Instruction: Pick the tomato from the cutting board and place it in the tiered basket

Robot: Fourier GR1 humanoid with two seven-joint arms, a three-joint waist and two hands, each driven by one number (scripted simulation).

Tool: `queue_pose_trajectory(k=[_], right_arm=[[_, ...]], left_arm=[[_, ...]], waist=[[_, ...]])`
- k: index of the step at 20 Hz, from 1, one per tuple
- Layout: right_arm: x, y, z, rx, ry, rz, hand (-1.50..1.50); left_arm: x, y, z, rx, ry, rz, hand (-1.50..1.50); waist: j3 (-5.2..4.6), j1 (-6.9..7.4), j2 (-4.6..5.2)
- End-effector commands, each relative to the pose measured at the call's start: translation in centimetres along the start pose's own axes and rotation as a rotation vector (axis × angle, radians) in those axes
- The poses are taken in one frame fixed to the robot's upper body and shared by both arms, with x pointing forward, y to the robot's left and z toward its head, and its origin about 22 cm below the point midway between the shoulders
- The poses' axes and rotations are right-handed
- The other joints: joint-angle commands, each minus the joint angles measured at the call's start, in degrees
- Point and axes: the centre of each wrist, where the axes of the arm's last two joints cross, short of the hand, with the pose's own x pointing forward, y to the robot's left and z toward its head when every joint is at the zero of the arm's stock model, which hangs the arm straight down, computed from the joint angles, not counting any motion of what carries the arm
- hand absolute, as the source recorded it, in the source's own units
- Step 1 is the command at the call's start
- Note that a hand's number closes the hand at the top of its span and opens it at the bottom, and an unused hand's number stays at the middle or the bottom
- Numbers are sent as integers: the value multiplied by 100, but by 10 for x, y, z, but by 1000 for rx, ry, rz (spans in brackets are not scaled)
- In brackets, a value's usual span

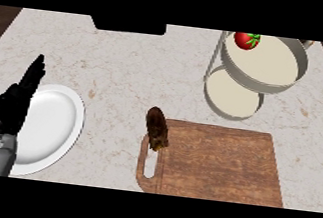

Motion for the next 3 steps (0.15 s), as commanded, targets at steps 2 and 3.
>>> queue_pose_trajectory(k=[2,3], right_arm=[[-48,-63,21,-13,-40,-70,-150],[-60,-67,24,-19,-43,-84,-150]], left_arm=[[-6,-1,-6,12,16,8,0],[-6,7,-7,-2,-7,4,0]], waist=[[4,-61,11],[2,4,19]])
